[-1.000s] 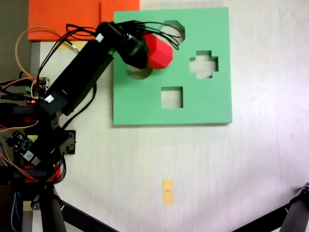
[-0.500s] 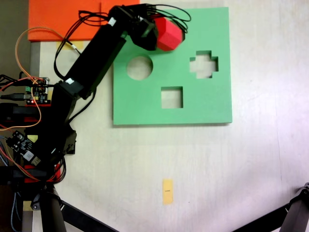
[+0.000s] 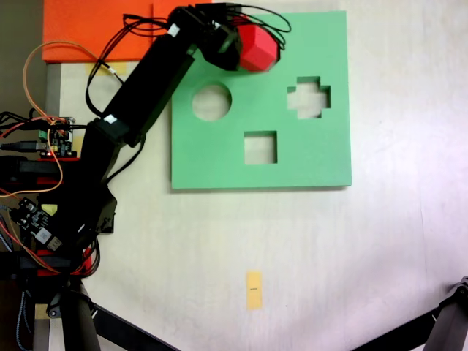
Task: Put the octagonal pillar block into the corresponding hole
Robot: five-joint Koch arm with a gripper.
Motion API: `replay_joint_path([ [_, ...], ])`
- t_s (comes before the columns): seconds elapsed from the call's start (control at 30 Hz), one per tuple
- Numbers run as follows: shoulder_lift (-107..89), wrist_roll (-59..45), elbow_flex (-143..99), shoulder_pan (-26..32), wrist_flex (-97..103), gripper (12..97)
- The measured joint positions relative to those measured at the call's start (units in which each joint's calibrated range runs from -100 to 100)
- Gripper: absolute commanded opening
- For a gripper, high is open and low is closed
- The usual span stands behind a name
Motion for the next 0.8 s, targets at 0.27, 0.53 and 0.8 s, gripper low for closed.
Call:
replay_joint_path([
  [0.27,3.0,0.6,0.0,0.0,1.1,34.8],
  [0.53,4.1,0.8,0.1,0.0,1.5,35.0],
  [0.8,5.3,0.9,0.2,-0.4,2.6,35.1],
])
